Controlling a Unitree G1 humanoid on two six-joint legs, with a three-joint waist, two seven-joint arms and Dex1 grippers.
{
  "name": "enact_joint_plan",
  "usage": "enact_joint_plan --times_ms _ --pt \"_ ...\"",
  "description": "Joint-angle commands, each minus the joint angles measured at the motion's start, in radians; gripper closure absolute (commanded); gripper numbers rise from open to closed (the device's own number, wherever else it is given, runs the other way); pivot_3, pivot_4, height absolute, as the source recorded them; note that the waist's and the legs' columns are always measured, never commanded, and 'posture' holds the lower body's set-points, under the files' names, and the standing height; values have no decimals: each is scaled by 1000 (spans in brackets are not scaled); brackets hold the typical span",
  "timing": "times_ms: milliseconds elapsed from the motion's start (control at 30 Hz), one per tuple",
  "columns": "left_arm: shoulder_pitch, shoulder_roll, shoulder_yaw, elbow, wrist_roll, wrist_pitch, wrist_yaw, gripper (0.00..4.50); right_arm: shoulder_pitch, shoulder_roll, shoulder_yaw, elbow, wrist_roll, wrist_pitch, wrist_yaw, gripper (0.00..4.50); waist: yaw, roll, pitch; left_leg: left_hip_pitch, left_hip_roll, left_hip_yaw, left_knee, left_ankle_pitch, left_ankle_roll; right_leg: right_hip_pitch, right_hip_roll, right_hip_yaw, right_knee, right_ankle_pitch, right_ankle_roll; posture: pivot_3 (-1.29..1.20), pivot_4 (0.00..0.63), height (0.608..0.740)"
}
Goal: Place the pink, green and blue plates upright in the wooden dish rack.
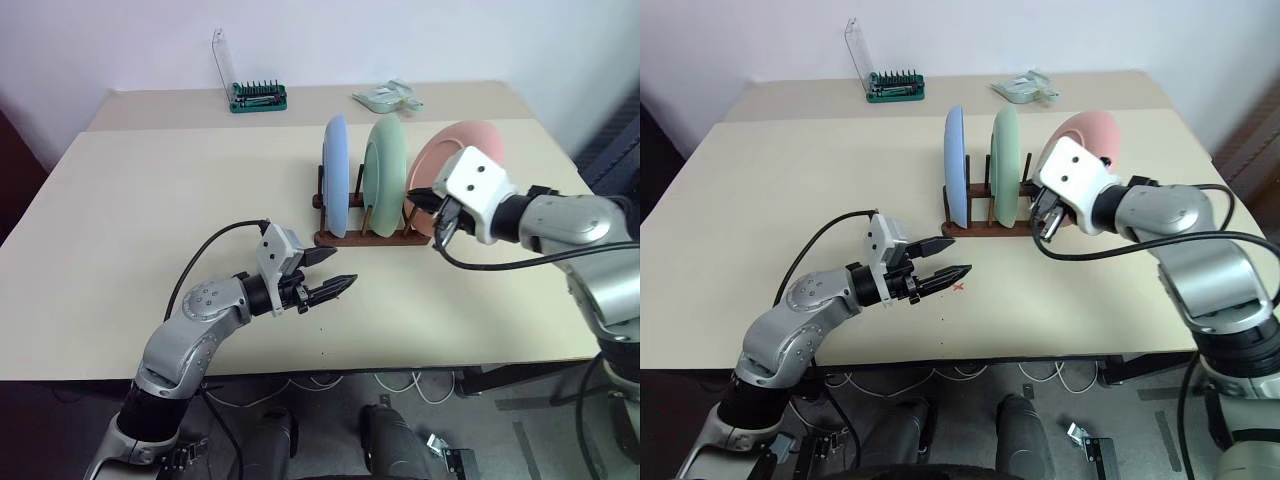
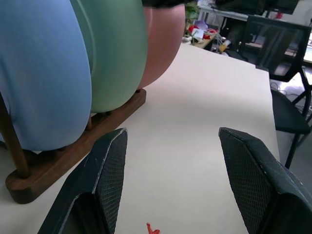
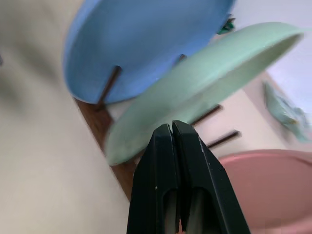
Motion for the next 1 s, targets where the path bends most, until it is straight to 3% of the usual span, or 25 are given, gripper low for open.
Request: enact_joint_plan --times_ms 33,167,333,467,733,1000 --pt "10 0 6 -6 5 -32 -9 1431 4 -101 -180 33 -17 -31 24 4486 4 0 0 0 0 0 0 0 0 0 0 0 0 0 0 0 150 740" --pt "15 -3 4 7 6 -44 -18 1431 78 -197 -267 98 -67 -61 35 4486 10 0 0 1 0 1 0 0 1 1 0 0 -1 0 0 0 150 740" --pt "11 -6 -5 37 20 -71 -31 1431 203 -240 -278 134 -134 -87 35 4486 6 1 0 1 0 2 0 0 1 1 0 0 0 0 0 0 150 740" --pt "15 -11 -13 60 37 -100 -45 1431 229 -176 -227 119 -125 -123 29 4486 -3 1 0 1 0 2 0 0 1 1 0 0 0 0 0 0 150 740" --pt "41 -11 -2 42 46 -107 -34 1431 96 -51 -96 131 -125 -165 28 4486 -4 1 0 1 0 1 0 0 1 1 0 0 0 0 0 0 150 740" --pt "39 -12 -2 26 41 -93 -14 1431 48 -27 -72 93 -109 -152 60 4486 -3 1 0 1 0 1 0 0 1 1 -1 0 0 0 0 0 150 740"
